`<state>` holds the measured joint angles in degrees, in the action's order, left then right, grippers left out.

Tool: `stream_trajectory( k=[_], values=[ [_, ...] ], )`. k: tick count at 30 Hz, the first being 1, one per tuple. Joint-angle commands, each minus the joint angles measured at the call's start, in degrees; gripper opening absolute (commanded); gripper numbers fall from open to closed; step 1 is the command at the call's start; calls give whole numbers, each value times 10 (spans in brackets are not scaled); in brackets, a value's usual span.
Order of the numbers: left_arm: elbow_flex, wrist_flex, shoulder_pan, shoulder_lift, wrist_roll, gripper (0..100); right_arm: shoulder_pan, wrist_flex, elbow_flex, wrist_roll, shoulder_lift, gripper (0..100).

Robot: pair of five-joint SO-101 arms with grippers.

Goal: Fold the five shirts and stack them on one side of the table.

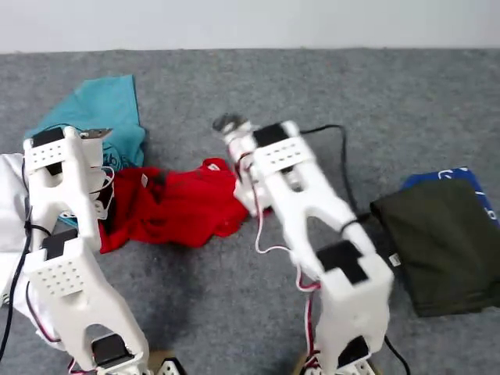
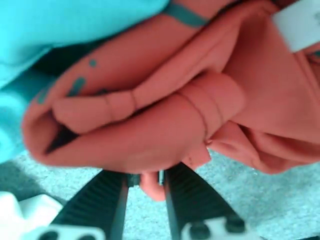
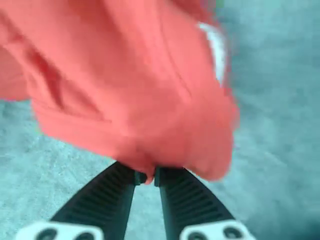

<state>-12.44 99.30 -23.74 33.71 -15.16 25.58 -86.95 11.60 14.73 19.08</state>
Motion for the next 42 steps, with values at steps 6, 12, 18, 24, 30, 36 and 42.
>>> stream_trajectory(
  k=[6, 12, 18, 24, 30, 36, 42],
  values=[
    [-3, 12, 2, -9, 4, 12, -68, -67, 76, 7, -235, 10],
    [-2, 12, 58, -120, 5, 13, -73, -113, 75, 7, -309, 10],
    [1, 12, 135, -339, 5, 13, -110, -152, 60, 7, -316, 10],
    [52, 12, 140, -486, 4, 13, -158, -151, 7, 7, -335, 10],
    [171, 12, 144, -586, 2, 13, -161, -152, -3, 8, -400, 10],
    [329, 13, 204, -660, -45, 37, -162, -148, -52, 8, -415, 10],
    [368, 13, 289, -707, -63, 241, -162, -138, -67, 8, -437, 10]
  ],
)
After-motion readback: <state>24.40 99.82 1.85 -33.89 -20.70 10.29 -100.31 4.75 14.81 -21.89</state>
